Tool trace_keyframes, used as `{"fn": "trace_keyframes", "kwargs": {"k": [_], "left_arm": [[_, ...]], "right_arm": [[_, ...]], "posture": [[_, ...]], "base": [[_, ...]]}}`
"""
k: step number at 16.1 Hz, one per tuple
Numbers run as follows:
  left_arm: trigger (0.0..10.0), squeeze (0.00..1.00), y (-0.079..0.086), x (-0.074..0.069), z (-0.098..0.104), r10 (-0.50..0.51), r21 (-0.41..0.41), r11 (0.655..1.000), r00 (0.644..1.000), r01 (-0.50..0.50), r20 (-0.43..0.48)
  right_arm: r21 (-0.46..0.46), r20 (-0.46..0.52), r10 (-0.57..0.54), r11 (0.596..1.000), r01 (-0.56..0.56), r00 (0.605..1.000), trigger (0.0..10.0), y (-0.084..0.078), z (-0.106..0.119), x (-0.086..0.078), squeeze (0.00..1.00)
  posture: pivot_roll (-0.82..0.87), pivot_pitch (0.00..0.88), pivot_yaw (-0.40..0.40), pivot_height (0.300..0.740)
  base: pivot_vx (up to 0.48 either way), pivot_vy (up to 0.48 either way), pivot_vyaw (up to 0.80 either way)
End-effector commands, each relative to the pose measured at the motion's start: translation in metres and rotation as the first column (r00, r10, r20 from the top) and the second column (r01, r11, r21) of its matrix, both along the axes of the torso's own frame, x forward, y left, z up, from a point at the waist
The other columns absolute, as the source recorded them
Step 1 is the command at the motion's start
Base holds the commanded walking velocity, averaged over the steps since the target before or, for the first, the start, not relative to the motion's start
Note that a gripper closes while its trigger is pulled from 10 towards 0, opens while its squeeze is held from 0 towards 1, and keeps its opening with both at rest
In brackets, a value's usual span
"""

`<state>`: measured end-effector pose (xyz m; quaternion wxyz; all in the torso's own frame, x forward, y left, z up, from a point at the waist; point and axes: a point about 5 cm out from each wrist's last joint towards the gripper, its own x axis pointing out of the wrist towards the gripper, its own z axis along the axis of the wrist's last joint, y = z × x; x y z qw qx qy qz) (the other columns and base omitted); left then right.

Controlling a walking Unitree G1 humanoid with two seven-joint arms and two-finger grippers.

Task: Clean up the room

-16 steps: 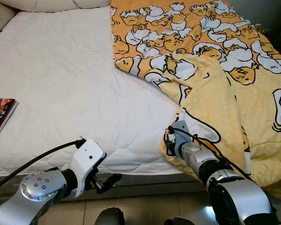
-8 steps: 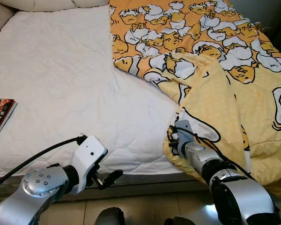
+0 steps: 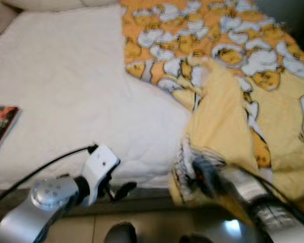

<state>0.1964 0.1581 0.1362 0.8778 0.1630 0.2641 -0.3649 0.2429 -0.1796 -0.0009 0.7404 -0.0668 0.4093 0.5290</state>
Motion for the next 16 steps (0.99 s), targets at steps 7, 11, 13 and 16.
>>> {"fn": "trace_keyframes", "kwargs": {"k": [7, 11, 13, 16], "left_arm": [[10.0, 0.00, -0.005, 0.000, -0.004, -0.036, -0.004, 0.999, 0.999, 0.036, -0.023], [10.0, 0.00, -0.005, 0.001, -0.004, -0.038, -0.003, 0.999, 0.999, 0.038, -0.024], [10.0, 0.00, -0.005, 0.001, -0.004, -0.038, -0.004, 0.999, 0.999, 0.038, -0.023], [10.0, 0.00, -0.005, 0.002, -0.004, -0.036, -0.004, 0.999, 0.999, 0.036, -0.020]], "right_arm": [[-0.006, 0.062, 0.064, 0.998, -0.064, 0.996, 10.0, -0.002, 0.020, -0.008, 1.00], [0.023, 0.074, 0.087, 0.996, -0.089, 0.993, 10.0, 0.010, 0.038, -0.001, 1.00], [0.058, 0.087, 0.090, 0.994, -0.095, 0.992, 10.0, 0.017, 0.049, 0.004, 1.00], [0.048, 0.093, 0.132, 0.989, -0.137, 0.987, 10.0, 0.027, 0.061, 0.005, 1.00]], "posture": [[0.09, 0.108, 0.075, 0.740], [0.09, 0.109, 0.072, 0.740], [0.09, 0.103, 0.070, 0.740], [0.09, 0.106, 0.067, 0.740]], "base": [[0.000, 0.000, 0.00], [0.000, 0.000, 0.00], [0.000, 0.000, 0.00], [0.000, 0.000, 0.00]]}}
